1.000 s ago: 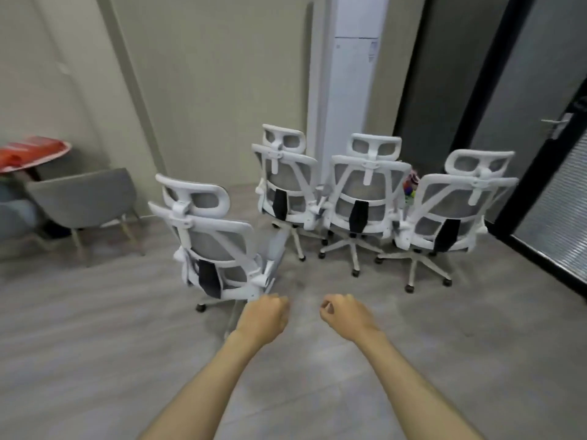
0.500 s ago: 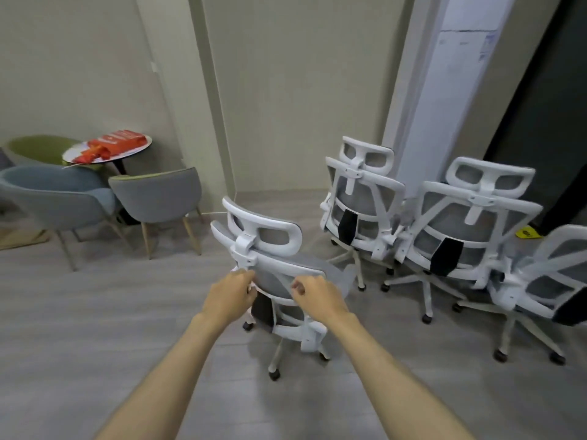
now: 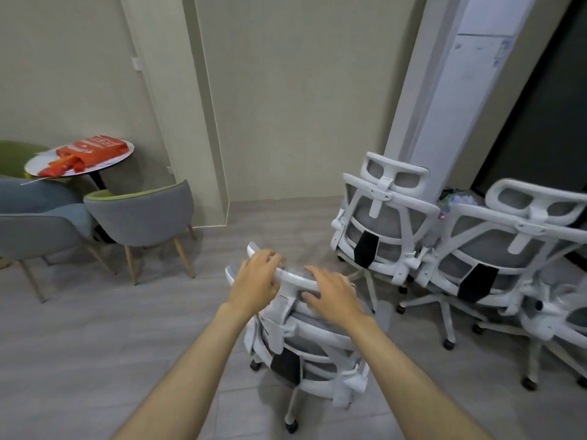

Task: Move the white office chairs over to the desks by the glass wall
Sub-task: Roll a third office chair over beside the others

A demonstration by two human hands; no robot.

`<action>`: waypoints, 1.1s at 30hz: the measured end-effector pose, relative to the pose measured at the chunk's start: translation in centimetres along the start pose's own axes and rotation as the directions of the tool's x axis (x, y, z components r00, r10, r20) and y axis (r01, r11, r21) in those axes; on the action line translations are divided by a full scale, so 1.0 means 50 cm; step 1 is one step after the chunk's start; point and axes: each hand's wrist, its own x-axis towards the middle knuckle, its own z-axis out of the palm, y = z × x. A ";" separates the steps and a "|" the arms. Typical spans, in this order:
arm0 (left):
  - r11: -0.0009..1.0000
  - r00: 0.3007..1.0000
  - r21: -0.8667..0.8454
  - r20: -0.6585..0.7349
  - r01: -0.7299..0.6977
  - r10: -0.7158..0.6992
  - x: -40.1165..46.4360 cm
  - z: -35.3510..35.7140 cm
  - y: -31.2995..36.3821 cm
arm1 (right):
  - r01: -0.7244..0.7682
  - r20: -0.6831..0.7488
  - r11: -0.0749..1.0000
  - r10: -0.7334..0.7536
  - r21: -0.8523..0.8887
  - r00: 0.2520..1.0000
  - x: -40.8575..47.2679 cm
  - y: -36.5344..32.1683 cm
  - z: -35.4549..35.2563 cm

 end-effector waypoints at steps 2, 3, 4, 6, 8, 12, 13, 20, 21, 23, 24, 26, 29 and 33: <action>0.997 0.994 0.069 0.101 -0.039 0.032 0.040 0.018 -0.033 | -0.041 0.099 0.993 0.052 -0.112 0.994 0.045 0.007 0.002; 0.991 0.985 0.117 0.164 -0.065 0.045 0.058 0.027 -0.049 | -0.043 0.149 0.989 0.064 -0.139 0.987 0.067 0.013 0.001; 0.985 0.976 0.151 0.210 -0.086 0.053 0.076 0.036 -0.063 | -0.030 0.206 0.988 0.061 -0.150 0.977 0.087 0.020 -0.004; 0.978 0.967 0.184 0.250 -0.102 0.053 0.110 0.045 -0.080 | -0.001 0.331 0.995 0.036 -0.103 0.943 0.116 0.036 -0.017; 0.968 0.954 0.221 0.297 -0.118 0.049 0.146 0.046 -0.085 | -0.007 0.431 1.000 0.014 -0.018 0.902 0.131 0.052 -0.028; 0.937 0.899 0.281 0.432 -0.208 0.070 0.203 0.041 -0.084 | -0.045 0.501 0.993 -0.016 0.109 0.865 0.142 0.079 -0.035; 0.933 0.889 0.282 0.451 -0.223 0.077 0.210 0.041 -0.085 | -0.049 0.497 0.992 -0.018 0.120 0.868 0.142 0.083 -0.034; 0.954 0.859 0.176 0.495 -0.244 0.129 0.195 0.041 -0.103 | -0.043 0.350 0.996 0.015 0.073 0.937 0.094 0.065 -0.019; 0.959 0.854 0.147 0.502 -0.243 0.139 0.188 0.039 -0.103 | -0.037 0.318 0.998 0.021 0.045 0.948 0.083 0.059 -0.017; 0.968 0.843 0.072 0.509 -0.241 0.172 0.171 0.032 -0.104 | -0.043 0.245 0.999 0.049 -0.031 0.968 0.056 0.045 -0.011; 0.971 0.838 0.021 0.509 -0.240 0.196 0.161 0.028 -0.103 | -0.053 0.214 0.997 0.064 -0.056 0.975 0.040 0.039 -0.010; 0.968 0.828 -0.083 0.504 -0.236 0.245 0.139 0.019 -0.095 | -0.083 0.154 0.994 0.094 -0.077 0.984 0.006 0.033 -0.010; 0.953 0.833 -0.189 0.466 -0.236 0.298 0.095 0.011 -0.074 | -0.159 0.068 0.979 0.168 -0.127 0.983 -0.050 0.022 -0.013; 0.917 0.844 -0.288 0.385 -0.276 0.375 0.026 0.017 -0.031 | -0.285 -0.040 0.952 0.282 -0.108 0.958 -0.144 0.006 0.000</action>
